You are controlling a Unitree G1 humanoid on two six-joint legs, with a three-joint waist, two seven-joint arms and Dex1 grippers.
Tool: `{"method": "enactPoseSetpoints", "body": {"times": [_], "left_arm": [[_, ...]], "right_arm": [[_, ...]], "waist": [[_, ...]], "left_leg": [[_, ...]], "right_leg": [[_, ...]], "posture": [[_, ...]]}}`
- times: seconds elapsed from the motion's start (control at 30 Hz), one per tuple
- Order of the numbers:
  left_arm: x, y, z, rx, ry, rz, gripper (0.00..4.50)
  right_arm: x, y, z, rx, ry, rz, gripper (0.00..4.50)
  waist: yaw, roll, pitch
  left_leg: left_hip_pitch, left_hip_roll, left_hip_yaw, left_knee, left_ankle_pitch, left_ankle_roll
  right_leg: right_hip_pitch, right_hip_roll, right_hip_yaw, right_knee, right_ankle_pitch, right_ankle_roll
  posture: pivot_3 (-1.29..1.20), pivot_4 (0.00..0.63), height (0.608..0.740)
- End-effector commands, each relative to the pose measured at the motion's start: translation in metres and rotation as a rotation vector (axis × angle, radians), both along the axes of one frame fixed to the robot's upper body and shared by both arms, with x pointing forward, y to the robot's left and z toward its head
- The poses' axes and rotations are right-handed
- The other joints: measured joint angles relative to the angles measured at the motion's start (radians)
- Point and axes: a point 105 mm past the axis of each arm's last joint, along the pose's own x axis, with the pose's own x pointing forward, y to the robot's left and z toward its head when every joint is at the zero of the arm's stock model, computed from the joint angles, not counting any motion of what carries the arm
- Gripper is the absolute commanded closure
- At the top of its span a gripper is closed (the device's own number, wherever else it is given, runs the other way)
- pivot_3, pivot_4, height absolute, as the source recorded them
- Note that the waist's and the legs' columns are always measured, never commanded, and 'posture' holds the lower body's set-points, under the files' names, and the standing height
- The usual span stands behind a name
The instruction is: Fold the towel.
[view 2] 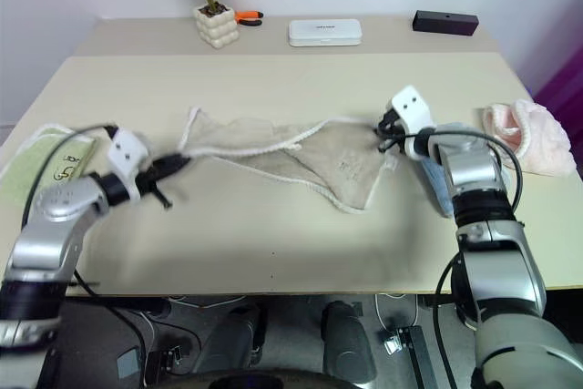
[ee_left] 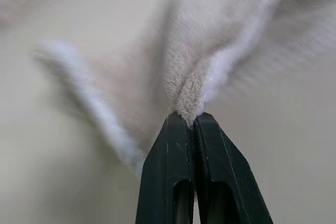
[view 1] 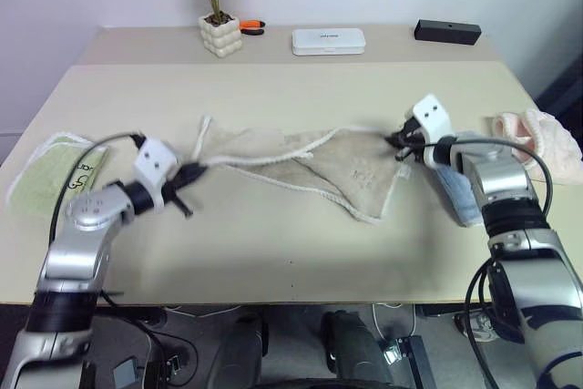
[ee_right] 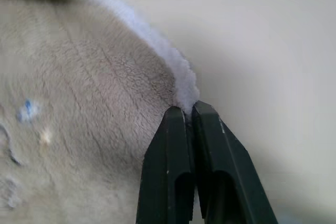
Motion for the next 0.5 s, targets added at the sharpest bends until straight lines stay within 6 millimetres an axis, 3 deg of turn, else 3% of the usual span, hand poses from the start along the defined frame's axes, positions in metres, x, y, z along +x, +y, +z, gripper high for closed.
{"method": "enactPoseSetpoints", "body": {"times": [0.03, 0.1, 0.13, 0.23, 0.37, 0.5], "left_arm": [[0.034, 0.033, 0.096, -0.120, -0.317, 0.221, 4.50], [0.041, 0.053, 0.149, -0.272, -0.445, 0.312, 4.50], [0.041, 0.060, 0.163, -0.317, -0.479, 0.329, 4.50], [0.038, 0.071, 0.173, -0.337, -0.491, 0.304, 4.50], [0.022, 0.074, 0.150, -0.246, -0.424, 0.202, 4.50], [-0.024, 0.073, 0.074, -0.126, -0.153, 0.052, 4.50]], "right_arm": [[0.012, -0.003, 0.098, -0.071, -0.346, -0.032, 4.46], [0.007, -0.002, 0.149, -0.064, -0.503, -0.033, 4.46], [0.003, 0.001, 0.166, -0.054, -0.553, -0.016, 4.46], [-0.009, 0.012, 0.182, -0.049, -0.608, 0.064, 4.46], [-0.033, 0.033, 0.170, -0.047, -0.581, 0.246, 4.46], [-0.075, 0.055, 0.104, -0.044, -0.350, 0.475, 4.46]], "waist": [[-0.003, -0.001, 0.001], [-0.008, -0.001, 0.001], [-0.013, -0.001, 0.001], [-0.031, -0.001, -0.002], [-0.044, 0.000, -0.001], [-0.058, 0.000, 0.000]], "left_leg": [[-0.001, 0.000, 0.000, 0.000, 0.000, 0.000], [-0.005, 0.000, 0.000, 0.000, 0.000, -0.001], [-0.009, -0.001, 0.000, 0.000, 0.000, -0.001], [-0.016, -0.001, 0.002, -0.002, 0.003, -0.005], [-0.015, -0.001, 0.010, -0.006, 0.001, -0.002], [-0.017, 0.000, 0.016, -0.004, -0.001, 0.001]], "right_leg": [[-0.001, 0.000, 0.000, 0.000, 0.000, 0.000], [-0.005, 0.000, 0.000, 0.000, 0.002, 0.001], [-0.009, 0.000, 0.000, 0.000, 0.002, 0.001], [-0.018, -0.002, 0.000, 0.000, 0.002, 0.002], [-0.019, -0.004, 0.000, -0.001, 0.002, 0.003], [-0.022, -0.007, 0.001, 0.001, 0.002, 0.003]], "posture": [[0.00, 0.150, 0.738], [0.00, 0.150, 0.738], [0.00, 0.150, 0.738], [0.00, 0.150, 0.738], [0.00, 0.150, 0.738], [0.00, 0.150, 0.738]]}}
